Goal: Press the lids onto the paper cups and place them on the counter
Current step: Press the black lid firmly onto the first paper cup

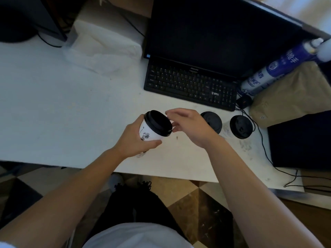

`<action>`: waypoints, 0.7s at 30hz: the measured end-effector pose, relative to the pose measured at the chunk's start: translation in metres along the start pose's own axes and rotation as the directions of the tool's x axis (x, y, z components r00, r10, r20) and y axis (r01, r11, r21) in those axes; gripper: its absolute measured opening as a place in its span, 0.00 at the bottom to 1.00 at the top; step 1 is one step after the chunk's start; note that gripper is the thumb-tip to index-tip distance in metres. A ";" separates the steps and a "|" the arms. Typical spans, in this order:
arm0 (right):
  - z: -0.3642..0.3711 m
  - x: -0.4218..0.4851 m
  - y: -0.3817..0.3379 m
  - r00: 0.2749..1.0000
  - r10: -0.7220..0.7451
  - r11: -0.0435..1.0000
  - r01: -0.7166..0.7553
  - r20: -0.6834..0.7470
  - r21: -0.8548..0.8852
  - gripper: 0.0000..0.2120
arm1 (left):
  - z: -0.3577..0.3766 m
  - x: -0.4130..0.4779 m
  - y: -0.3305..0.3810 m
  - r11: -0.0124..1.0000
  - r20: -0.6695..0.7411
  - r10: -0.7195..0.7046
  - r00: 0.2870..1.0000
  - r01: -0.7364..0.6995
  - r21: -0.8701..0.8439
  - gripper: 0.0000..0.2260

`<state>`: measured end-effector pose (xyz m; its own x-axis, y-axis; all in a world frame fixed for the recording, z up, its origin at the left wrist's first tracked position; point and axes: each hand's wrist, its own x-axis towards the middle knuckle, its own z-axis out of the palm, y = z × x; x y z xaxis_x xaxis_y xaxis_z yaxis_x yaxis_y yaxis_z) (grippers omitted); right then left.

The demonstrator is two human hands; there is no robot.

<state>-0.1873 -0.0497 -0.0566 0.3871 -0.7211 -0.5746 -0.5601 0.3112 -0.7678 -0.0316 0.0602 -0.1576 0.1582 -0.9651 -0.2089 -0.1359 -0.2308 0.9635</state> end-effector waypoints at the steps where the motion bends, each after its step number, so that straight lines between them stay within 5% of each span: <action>1: -0.001 -0.003 -0.002 0.999 -0.029 0.999 0.029 0.028 0.018 0.08 | -0.003 -0.005 0.003 1.000 -0.010 -0.004 1.000 0.004 -0.023 0.33; 9: -0.002 -0.034 -0.012 0.961 -0.234 0.971 0.238 0.148 -0.006 0.16 | -0.015 -0.039 0.023 1.000 -0.052 0.015 0.999 -0.015 0.000 0.36; 21: 0.005 -0.064 -0.004 0.919 -0.376 0.922 0.384 0.118 -0.049 0.23 | -0.007 -0.059 0.055 0.983 -0.261 0.110 0.959 -0.066 0.171 0.37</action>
<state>-0.2063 -0.0018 -0.0175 0.6527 -0.7069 -0.2723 -0.4039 -0.0206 -0.9146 -0.0420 0.1048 -0.0909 0.3922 -0.9185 -0.0505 -0.3116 -0.1843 0.9322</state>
